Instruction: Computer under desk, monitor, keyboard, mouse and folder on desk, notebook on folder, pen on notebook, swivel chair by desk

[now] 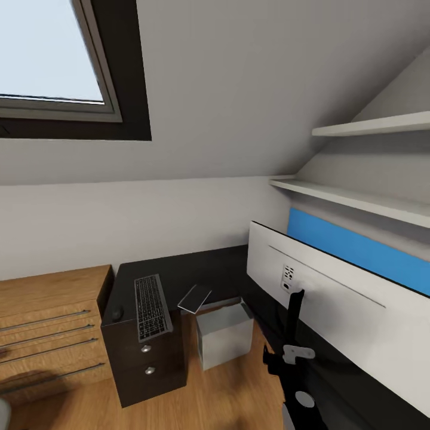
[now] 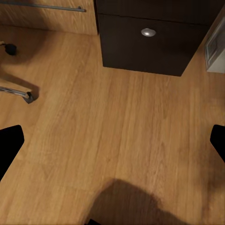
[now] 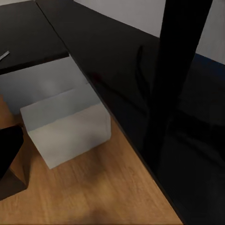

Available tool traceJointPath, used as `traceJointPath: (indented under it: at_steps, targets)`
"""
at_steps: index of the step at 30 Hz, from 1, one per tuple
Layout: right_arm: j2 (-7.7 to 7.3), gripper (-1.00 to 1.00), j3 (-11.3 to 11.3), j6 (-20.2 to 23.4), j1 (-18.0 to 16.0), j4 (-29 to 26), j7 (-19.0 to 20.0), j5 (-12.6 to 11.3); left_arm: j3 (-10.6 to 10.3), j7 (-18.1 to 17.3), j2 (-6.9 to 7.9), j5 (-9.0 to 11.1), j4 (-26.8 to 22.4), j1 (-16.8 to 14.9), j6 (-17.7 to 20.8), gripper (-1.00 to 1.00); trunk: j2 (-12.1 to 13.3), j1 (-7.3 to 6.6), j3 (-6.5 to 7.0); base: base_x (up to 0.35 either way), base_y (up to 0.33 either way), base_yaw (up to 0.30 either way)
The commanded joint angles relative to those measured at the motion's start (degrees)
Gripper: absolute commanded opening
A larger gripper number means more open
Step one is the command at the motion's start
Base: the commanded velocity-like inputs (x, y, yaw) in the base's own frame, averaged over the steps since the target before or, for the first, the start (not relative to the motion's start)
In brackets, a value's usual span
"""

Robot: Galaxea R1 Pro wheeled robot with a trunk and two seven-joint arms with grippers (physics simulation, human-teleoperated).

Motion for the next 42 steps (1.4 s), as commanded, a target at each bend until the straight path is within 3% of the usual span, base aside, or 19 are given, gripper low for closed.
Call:
traceJointPath:
  at_steps: [1,12,13,22,31,42]
  targets:
    - [-0.01,1.00,-0.1,-0.3,-0.9,1.2,-0.3,0.3,-0.4,0.3,0.08,0.6,-0.1,0.0,-0.4,1.00,0.0,0.02,-0.01,0.000,0.000,0.000]
    - [-2.55,1.00,-2.2,-4.4,-15.2,20.5,-2.3,0.0,-0.4,0.4,0.10,0.6,0.0,0.0,-0.3,1.00,0.0,0.02,-0.01,0.000,0.000,0.000]
    - [-3.48,1.00,-2.5,-7.3,-18.4,26.5,-2.4,-0.1,-0.4,0.3,0.05,0.7,0.0,0.0,-0.3,1.00,0.0,0.02,-0.01,0.000,0.000,0.000]
    - [-4.75,1.00,-4.1,-13.5,-20.7,34.6,-2.5,-0.3,-0.4,0.2,0.03,0.8,0.1,0.0,-0.3,1.00,0.0,0.02,-0.01,0.000,0.000,0.000]
    - [-4.82,1.00,-4.5,-14.6,-20.8,35.6,-2.4,-0.2,-0.4,0.3,0.03,0.7,0.1,0.0,-0.3,1.00,0.0,0.02,-0.01,0.000,0.000,0.000]
    - [-4.90,1.00,-5.3,-14.6,-20.8,35.5,-2.5,-0.3,-0.4,0.3,0.03,0.7,0.1,0.0,-0.3,1.00,-4.4,2.44,-1.98,0.000,0.000,0.000]
